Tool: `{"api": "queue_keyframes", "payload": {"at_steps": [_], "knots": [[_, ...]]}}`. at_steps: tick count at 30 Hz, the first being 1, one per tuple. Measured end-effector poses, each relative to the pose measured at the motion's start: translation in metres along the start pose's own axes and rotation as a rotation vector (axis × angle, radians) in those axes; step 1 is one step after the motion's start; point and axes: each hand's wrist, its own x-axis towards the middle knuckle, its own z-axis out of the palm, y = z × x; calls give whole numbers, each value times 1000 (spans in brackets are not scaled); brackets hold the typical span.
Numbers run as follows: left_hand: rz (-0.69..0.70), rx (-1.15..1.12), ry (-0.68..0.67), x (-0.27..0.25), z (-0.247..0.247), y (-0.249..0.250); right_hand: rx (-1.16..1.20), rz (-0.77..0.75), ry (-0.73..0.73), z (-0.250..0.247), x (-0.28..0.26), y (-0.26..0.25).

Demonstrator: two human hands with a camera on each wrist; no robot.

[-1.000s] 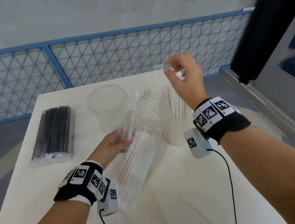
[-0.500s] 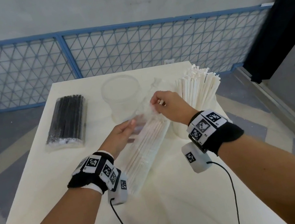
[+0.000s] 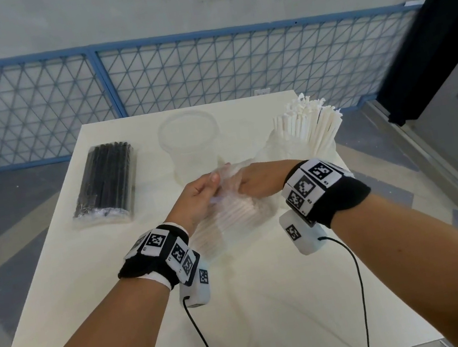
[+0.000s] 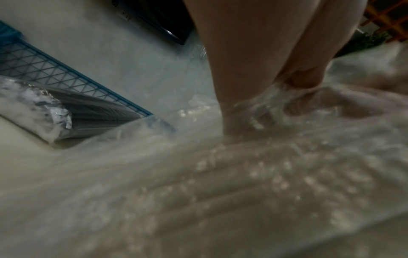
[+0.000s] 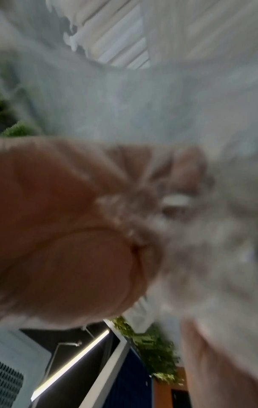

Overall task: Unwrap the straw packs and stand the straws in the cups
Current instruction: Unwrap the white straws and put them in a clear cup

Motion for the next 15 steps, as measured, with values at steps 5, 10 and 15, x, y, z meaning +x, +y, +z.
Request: {"api": "queue_keyframes", "payload": {"at_steps": [5, 10, 15], "knots": [[-32, 26, -18, -3, 1, -3, 116, 32, -73, 5, -7, -12], [-6, 116, -65, -3, 3, -10, -108, 139, -92, 22, -3, -19], [-75, 136, -141, -6, -2, -19, -111, 95, -72, 28, 7, -16]]}}
